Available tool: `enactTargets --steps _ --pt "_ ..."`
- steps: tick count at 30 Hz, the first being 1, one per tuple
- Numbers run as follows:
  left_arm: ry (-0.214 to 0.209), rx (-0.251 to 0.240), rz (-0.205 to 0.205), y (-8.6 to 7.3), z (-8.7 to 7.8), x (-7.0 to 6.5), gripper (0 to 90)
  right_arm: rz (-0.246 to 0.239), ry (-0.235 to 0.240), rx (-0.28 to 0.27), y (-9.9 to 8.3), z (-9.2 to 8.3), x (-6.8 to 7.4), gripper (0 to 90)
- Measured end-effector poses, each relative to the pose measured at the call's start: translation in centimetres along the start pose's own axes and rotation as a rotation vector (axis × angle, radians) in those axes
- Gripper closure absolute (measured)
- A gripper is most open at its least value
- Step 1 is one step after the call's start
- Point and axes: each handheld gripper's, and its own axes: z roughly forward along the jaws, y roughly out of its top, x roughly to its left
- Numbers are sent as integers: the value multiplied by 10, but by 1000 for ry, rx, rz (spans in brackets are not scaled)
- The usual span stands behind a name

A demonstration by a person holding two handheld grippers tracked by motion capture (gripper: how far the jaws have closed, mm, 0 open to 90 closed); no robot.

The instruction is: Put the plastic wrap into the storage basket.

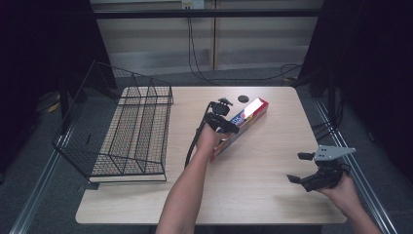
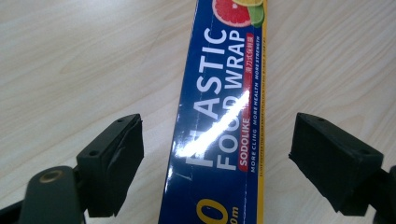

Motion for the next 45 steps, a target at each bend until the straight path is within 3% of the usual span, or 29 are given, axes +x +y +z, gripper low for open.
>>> enactTargets --steps 9,11,12,14,20,21,25,27,30,32,33,36,45 --pt "15 47 33 4 6 -2 198 1 15 -8 0 0 -1 66" --pt "16 29 11 4 9 -4 216 2 14 -11 1 0 -1 66" --pt "4 47 40 4 9 -3 216 1 15 -10 1 0 -1 66" --pt "15 56 34 4 11 -5 224 2 11 -7 1 0 -1 67" --pt "28 77 63 6 15 -7 314 2 23 -17 1 0 -1 68" --pt "31 67 47 5 16 -9 332 4 22 -16 1 0 -1 69" --pt "50 113 65 5 17 -7 362 6 19 -18 1 -1 -1 69" --pt "48 110 61 3 18 -7 379 11 26 -24 1 -1 -2 69" --pt "55 117 76 3 17 -9 398 6 23 -20 0 -1 -2 70" --pt "52 118 56 2 16 -11 402 5 23 -19 0 -1 -2 70" --pt "47 146 71 2 14 -10 407 8 26 -20 0 -1 -2 72" --pt "46 173 69 -1 9 -10 410 8 25 -20 0 -1 -2 72" --pt "38 204 65 -26 -12 -8 412 7 28 -16 0 0 0 72"
